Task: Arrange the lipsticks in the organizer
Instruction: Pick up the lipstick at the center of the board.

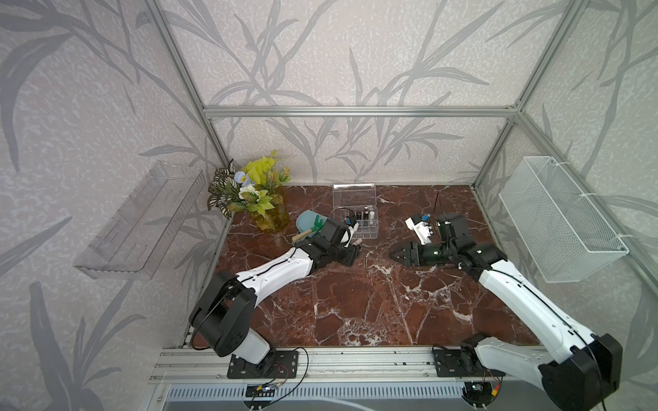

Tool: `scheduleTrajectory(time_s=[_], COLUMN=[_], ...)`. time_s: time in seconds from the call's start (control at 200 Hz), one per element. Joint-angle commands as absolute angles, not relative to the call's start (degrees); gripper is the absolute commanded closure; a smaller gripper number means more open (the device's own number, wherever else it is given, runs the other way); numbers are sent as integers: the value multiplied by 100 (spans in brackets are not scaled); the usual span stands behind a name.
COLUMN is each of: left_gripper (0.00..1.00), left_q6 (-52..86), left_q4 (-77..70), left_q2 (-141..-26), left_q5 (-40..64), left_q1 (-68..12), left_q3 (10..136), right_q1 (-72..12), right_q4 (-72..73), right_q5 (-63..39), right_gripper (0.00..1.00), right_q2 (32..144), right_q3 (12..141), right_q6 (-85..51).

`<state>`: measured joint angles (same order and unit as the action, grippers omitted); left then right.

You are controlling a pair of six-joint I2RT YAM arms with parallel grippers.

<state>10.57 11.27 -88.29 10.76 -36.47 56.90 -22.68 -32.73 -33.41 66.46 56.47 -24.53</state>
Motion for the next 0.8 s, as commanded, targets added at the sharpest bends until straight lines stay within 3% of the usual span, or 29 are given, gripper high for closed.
scheduleTrajectory(time_s=[0.0,0.795], left_gripper=[49,53], left_q6=[1116,897], left_q4=[1272,1243], left_q2=[-8828,-9983], left_q5=[998,892], left_q1=[-3663,-3617], left_q3=[5809,6249], right_q1=[-2313,-2465], right_q4=[-3544,-3555], right_q5=[-2737,-2411], right_gripper=[42,44], right_q2=[6837,7319], right_q3=[5801,5915], right_q6=[-2358,-2147])
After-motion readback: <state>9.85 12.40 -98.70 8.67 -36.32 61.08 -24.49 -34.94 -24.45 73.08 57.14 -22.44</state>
